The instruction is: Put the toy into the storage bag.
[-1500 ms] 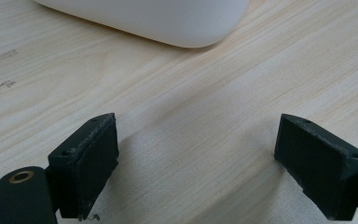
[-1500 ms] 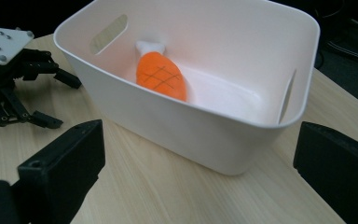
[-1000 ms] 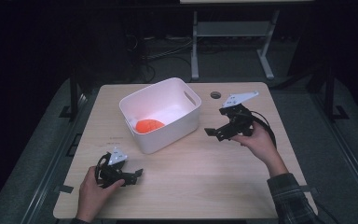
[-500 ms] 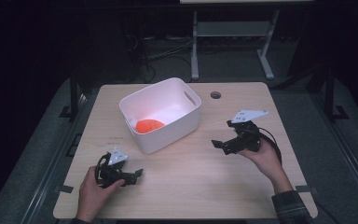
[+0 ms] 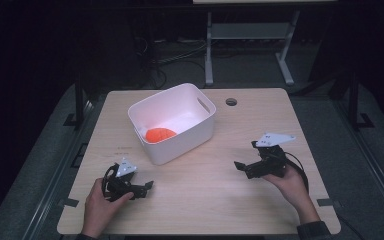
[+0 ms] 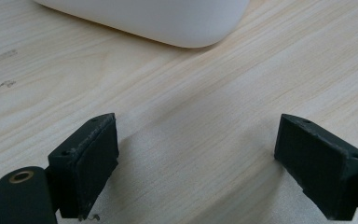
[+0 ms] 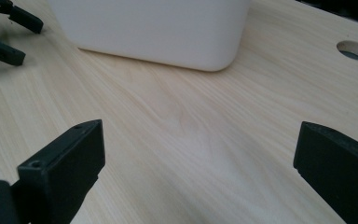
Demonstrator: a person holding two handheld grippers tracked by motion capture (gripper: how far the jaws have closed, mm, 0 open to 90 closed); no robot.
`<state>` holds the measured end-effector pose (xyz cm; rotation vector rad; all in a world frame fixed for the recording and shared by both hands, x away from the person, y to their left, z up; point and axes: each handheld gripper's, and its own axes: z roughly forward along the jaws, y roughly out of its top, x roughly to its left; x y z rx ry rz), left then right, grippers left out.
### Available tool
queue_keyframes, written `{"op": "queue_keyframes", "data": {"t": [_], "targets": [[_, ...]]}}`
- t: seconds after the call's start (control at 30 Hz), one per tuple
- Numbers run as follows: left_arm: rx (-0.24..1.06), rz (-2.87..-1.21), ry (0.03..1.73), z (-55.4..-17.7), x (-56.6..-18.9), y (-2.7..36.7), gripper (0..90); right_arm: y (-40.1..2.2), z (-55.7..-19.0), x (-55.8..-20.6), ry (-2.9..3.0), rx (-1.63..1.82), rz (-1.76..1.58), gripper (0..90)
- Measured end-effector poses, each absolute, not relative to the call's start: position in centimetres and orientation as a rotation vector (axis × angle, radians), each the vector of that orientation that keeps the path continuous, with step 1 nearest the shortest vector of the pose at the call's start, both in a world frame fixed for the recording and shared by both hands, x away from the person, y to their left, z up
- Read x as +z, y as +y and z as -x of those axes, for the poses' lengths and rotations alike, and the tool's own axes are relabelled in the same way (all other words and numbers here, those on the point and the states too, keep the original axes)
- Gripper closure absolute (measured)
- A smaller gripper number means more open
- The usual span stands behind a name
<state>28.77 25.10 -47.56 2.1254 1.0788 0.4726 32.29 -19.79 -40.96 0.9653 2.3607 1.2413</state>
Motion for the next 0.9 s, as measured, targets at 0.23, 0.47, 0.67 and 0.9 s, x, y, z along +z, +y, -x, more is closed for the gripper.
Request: {"op": "queue_keyframes", "data": {"t": [0.23, 0.47, 0.67, 0.9], "targets": [[0.472, -2.126, 1.079, -28.8, -47.6, 25.1, 12.6, -20.6, -31.2, -42.7, 2.351, 1.216, -1.009, 1.6], [0.473, -2.125, 1.079, -28.8, -47.6, 25.1, 12.6, -21.5, -30.2, -43.6, 2.334, 1.227, -1.037, 1.6], [0.473, -2.127, 1.079, -28.8, -47.6, 25.1, 12.6, -22.2, -29.4, -44.5, 2.325, 1.225, -1.063, 1.6], [0.473, -2.126, 1.079, -28.8, -47.6, 25.1, 12.6, -23.4, -28.5, -45.8, 2.306, 1.2, -1.119, 1.6]]}}
